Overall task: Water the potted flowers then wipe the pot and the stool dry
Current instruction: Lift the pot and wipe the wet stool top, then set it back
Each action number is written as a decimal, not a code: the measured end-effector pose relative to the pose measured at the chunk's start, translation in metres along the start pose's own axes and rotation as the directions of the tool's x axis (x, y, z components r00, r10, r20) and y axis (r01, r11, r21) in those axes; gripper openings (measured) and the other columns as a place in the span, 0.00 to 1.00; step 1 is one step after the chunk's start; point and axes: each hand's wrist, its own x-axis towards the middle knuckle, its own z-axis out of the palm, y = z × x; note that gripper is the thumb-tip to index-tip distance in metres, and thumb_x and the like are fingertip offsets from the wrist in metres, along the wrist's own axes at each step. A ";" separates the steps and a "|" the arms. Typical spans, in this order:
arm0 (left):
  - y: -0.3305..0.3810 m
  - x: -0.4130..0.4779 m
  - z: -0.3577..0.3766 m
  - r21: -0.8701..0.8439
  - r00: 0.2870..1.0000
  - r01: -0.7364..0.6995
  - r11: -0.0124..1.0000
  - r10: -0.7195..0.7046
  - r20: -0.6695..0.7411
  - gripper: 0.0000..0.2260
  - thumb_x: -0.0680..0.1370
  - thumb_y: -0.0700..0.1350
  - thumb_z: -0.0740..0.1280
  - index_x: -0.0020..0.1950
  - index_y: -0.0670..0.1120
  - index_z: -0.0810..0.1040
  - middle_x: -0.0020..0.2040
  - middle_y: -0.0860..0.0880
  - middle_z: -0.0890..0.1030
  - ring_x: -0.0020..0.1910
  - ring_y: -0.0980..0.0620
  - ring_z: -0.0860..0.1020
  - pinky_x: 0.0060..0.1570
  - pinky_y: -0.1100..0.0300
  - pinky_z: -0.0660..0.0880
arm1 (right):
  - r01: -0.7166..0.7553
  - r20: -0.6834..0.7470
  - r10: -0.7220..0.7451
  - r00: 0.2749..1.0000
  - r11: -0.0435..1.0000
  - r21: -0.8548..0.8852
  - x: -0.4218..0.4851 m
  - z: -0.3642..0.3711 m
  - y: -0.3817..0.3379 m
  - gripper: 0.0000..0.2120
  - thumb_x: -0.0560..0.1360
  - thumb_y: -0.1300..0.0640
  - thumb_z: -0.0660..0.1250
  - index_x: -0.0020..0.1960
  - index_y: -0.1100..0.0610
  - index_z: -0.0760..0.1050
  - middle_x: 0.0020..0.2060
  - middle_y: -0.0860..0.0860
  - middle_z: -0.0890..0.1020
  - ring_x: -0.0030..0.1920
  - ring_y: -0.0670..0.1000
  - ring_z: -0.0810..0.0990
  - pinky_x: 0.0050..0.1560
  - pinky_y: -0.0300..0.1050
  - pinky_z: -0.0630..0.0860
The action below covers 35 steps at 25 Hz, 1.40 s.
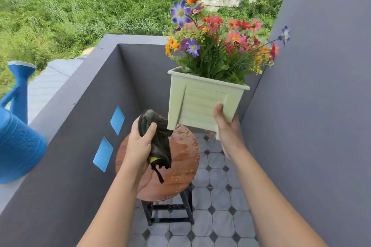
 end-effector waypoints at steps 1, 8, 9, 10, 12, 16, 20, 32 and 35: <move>0.000 0.000 -0.005 0.159 1.000 -0.015 0.987 0.012 0.017 0.16 0.79 0.44 0.64 0.67 0.50 0.70 0.61 0.46 0.78 0.59 0.46 0.77 0.51 0.55 0.76 | 0.023 -0.024 -0.023 0.999 1.000 -0.006 0.002 0.000 -0.005 0.19 0.78 0.51 0.62 0.67 0.53 0.65 0.50 0.35 0.73 0.41 0.23 0.74 0.39 0.19 0.71; -0.061 -0.028 -0.027 0.909 0.944 -0.320 0.266 0.004 0.331 0.34 0.78 0.39 0.62 0.76 0.62 0.48 0.68 0.44 0.74 0.59 0.40 0.76 0.53 0.52 0.72 | 0.069 -0.101 -0.069 0.993 0.998 0.000 0.007 0.008 0.001 0.54 0.57 0.27 0.70 0.76 0.50 0.58 0.63 0.42 0.77 0.62 0.41 0.77 0.66 0.60 0.72; -0.080 -0.038 -0.027 0.901 0.902 -0.383 0.201 -0.130 0.413 0.37 0.79 0.42 0.62 0.74 0.64 0.39 0.73 0.45 0.68 0.65 0.40 0.72 0.60 0.51 0.70 | 0.072 -0.118 -0.071 0.991 0.997 0.001 0.007 0.009 0.002 0.55 0.57 0.26 0.70 0.76 0.50 0.57 0.64 0.43 0.77 0.63 0.42 0.77 0.66 0.61 0.73; -0.096 -0.049 -0.027 0.888 0.851 -0.415 0.196 -0.263 0.455 0.37 0.80 0.49 0.61 0.73 0.64 0.35 0.76 0.46 0.61 0.71 0.42 0.65 0.67 0.50 0.65 | 0.073 -0.136 -0.074 0.988 0.997 -0.007 0.008 0.009 0.002 0.55 0.57 0.26 0.70 0.76 0.49 0.57 0.65 0.44 0.76 0.64 0.44 0.77 0.65 0.61 0.73; -0.115 -0.064 -0.031 0.876 0.781 -0.440 0.199 -0.396 0.483 0.36 0.77 0.64 0.55 0.76 0.57 0.37 0.79 0.50 0.54 0.77 0.49 0.51 0.74 0.52 0.52 | 0.091 -0.159 -0.094 0.983 0.995 -0.029 0.012 0.009 0.004 0.53 0.58 0.26 0.70 0.75 0.50 0.58 0.67 0.47 0.76 0.65 0.46 0.76 0.65 0.61 0.73; -0.119 -0.047 -0.058 0.789 0.770 -0.572 0.225 -0.185 0.611 0.34 0.76 0.64 0.35 0.76 0.51 0.60 0.76 0.54 0.62 0.76 0.55 0.49 0.73 0.53 0.57 | 0.111 -0.186 -0.115 0.976 0.993 -0.034 0.023 0.010 0.006 0.50 0.61 0.28 0.70 0.75 0.49 0.59 0.68 0.48 0.74 0.67 0.49 0.75 0.66 0.63 0.71; -0.130 -0.015 -0.068 0.553 0.541 -0.832 -0.045 -0.288 0.790 0.22 0.82 0.57 0.47 0.76 0.56 0.58 0.71 0.57 0.70 0.73 0.54 0.61 0.66 0.53 0.68 | 0.134 -0.217 -0.141 0.966 0.990 -0.045 0.039 0.013 0.005 0.48 0.61 0.29 0.70 0.74 0.49 0.59 0.67 0.48 0.75 0.66 0.49 0.75 0.66 0.63 0.71; -0.154 0.050 0.020 0.673 0.660 -0.740 0.014 -0.177 0.730 0.27 0.77 0.63 0.36 0.76 0.62 0.50 0.76 0.60 0.48 0.75 0.54 0.42 0.72 0.49 0.40 | 0.184 -0.252 -0.203 0.946 0.978 -0.096 0.084 0.005 0.033 0.50 0.62 0.28 0.69 0.74 0.55 0.59 0.68 0.51 0.74 0.66 0.46 0.75 0.68 0.55 0.71; -0.151 0.078 0.032 0.752 0.739 -0.657 0.049 -0.156 0.656 0.29 0.75 0.66 0.34 0.76 0.63 0.43 0.75 0.62 0.40 0.72 0.59 0.33 0.71 0.49 0.34 | 0.238 -0.253 -0.263 0.931 0.963 -0.123 0.089 0.008 0.033 0.52 0.61 0.27 0.67 0.72 0.59 0.61 0.63 0.50 0.76 0.59 0.35 0.76 0.60 0.33 0.72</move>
